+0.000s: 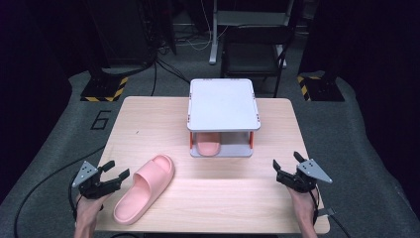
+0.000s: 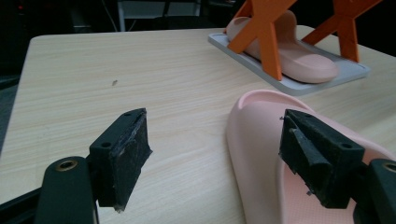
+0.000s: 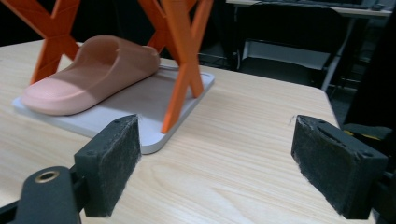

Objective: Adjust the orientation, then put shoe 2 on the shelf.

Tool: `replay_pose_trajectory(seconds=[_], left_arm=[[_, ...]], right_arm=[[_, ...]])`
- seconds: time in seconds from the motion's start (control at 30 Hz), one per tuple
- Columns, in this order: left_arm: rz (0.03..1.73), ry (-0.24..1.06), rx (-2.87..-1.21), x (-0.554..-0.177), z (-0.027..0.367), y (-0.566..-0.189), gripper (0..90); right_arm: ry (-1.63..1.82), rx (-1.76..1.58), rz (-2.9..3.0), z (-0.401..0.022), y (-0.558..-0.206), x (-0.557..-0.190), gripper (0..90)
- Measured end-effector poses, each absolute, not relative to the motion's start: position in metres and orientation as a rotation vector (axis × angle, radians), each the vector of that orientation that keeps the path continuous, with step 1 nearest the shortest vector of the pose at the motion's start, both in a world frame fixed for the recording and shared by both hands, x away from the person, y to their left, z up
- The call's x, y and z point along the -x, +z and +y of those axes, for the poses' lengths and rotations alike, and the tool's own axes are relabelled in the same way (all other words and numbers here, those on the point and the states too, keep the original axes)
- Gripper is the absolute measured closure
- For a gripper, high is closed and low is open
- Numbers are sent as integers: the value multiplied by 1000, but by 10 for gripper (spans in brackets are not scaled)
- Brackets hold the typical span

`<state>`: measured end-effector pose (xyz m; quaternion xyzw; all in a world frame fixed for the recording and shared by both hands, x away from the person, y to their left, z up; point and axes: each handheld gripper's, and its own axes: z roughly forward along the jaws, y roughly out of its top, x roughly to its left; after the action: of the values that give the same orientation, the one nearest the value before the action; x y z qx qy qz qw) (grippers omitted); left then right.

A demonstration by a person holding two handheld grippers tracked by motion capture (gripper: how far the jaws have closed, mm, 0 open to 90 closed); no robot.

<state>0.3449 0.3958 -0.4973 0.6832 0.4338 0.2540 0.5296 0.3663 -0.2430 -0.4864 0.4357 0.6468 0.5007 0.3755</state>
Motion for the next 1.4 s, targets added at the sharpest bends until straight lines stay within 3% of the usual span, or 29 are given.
replay_pose_trajectory(seconds=[0.27,0.47,0.67,1.03,1.17,1.4], left_arm=[[939,540,-1660,-341,394,-501,221],[874,452,-1768,-340,387,-506,233],[877,426,-1861,-346,377,-511,357],[952,431,-1889,-355,368,-519,736],[984,441,-1858,-355,365,-518,784],[985,478,-1838,-355,350,-506,791]], right_arm=[[1292,-1146,1635,-250,-486,-369,151],[1296,-1144,1652,-246,-488,-370,151],[1284,-1130,1673,-245,-489,-370,152],[1340,-1083,1720,-239,-481,-367,161],[1377,-1055,1736,-232,-469,-369,162],[1474,-984,1750,-218,-435,-388,171]])
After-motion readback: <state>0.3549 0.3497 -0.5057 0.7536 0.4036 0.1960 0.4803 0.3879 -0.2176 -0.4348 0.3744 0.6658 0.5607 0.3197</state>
